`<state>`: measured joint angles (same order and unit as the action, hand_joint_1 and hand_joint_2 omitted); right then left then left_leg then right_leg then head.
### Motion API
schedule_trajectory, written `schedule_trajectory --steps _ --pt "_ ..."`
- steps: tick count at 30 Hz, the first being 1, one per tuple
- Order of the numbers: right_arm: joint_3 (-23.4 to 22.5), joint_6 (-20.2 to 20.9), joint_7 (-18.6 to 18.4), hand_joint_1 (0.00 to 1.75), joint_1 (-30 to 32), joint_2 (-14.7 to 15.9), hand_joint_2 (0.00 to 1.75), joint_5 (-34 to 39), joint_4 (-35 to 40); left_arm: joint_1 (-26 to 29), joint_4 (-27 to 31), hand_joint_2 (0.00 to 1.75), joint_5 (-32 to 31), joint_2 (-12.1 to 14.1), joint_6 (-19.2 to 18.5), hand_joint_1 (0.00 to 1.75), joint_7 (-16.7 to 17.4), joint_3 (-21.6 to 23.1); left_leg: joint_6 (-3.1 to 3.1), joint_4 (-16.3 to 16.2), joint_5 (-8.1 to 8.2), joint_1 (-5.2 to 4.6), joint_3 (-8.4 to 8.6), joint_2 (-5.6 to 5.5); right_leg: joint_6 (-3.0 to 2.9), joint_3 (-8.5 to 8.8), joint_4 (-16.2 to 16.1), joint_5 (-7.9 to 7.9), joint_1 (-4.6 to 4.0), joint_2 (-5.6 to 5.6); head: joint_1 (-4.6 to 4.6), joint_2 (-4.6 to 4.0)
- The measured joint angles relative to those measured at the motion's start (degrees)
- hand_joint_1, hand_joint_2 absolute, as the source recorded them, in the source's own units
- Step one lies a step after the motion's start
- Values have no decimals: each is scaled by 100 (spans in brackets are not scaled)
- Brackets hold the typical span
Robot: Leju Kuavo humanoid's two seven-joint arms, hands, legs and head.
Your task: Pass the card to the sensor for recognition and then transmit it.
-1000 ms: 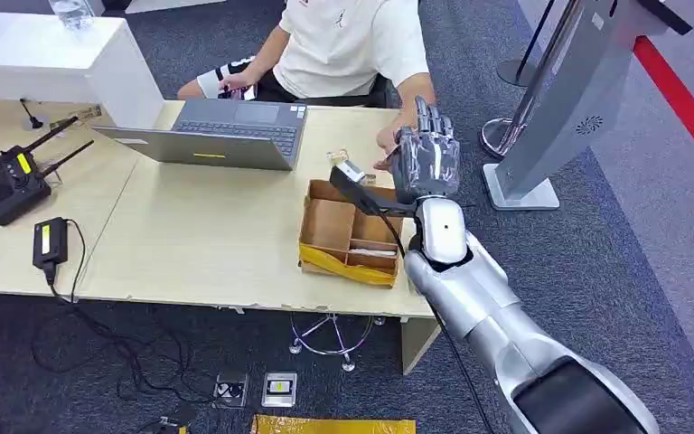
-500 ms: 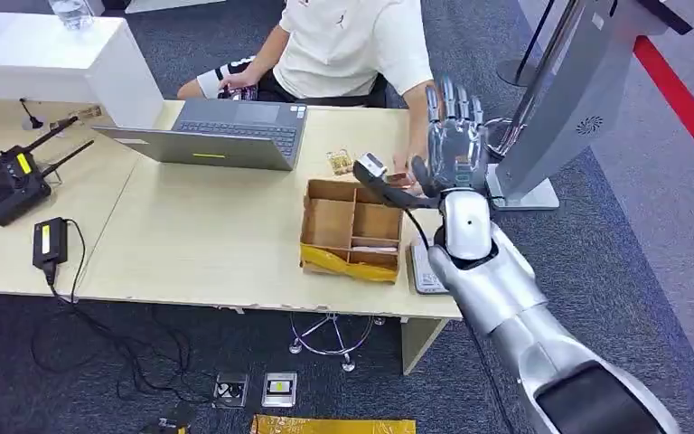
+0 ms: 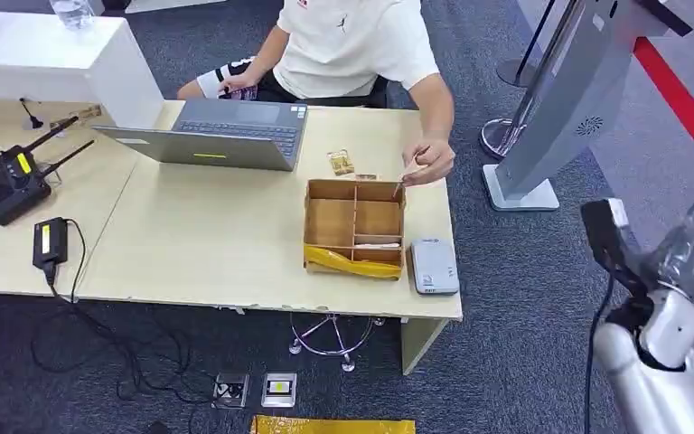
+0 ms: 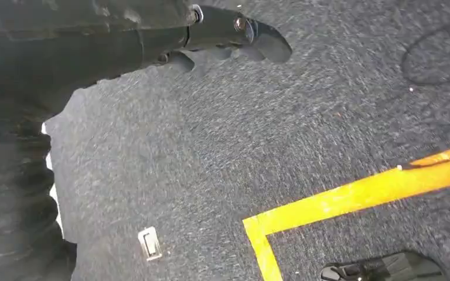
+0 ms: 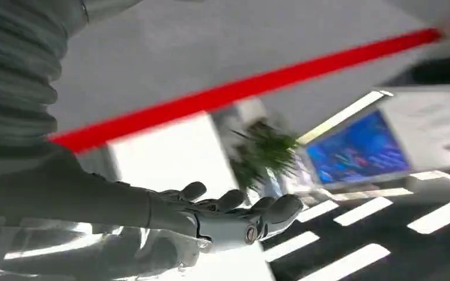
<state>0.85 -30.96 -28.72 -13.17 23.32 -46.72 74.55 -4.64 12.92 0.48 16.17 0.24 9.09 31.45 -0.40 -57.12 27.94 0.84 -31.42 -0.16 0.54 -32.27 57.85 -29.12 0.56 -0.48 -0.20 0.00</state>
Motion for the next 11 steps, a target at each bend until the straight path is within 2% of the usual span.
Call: schedule_trajectory --steps 2,5,6,10,11 --pt "-340 -274 229 0 394 26 175 659 -276 0 0 175 81 2 42 0 76 -50 -6 2 4 3 2 7 -3 -3 0 -2 -3 8 -2 0" --pt "-699 -485 912 0 745 -13 175 1670 -1258 0 0 175 124 0 48 0 160 -133 -7 3 4 8 0 6 -3 -1 1 -3 -8 6 0 0" --pt "-733 -465 1098 0 797 -33 175 1788 -1530 2 0 175 116 0 46 0 170 -146 -7 4 4 9 0 7 -4 -1 1 -3 -9 8 2 0" --pt "-734 -460 1131 0 810 -33 175 1790 -1534 2 0 175 113 0 46 0 170 -149 -7 3 4 10 1 7 -4 -2 1 -3 -9 9 2 0" --pt "-747 -417 1277 0 846 -59 175 1853 -1759 -1 0 175 96 0 46 0 173 -153 -8 4 4 10 0 8 -4 -2 2 -3 -10 11 0 0"
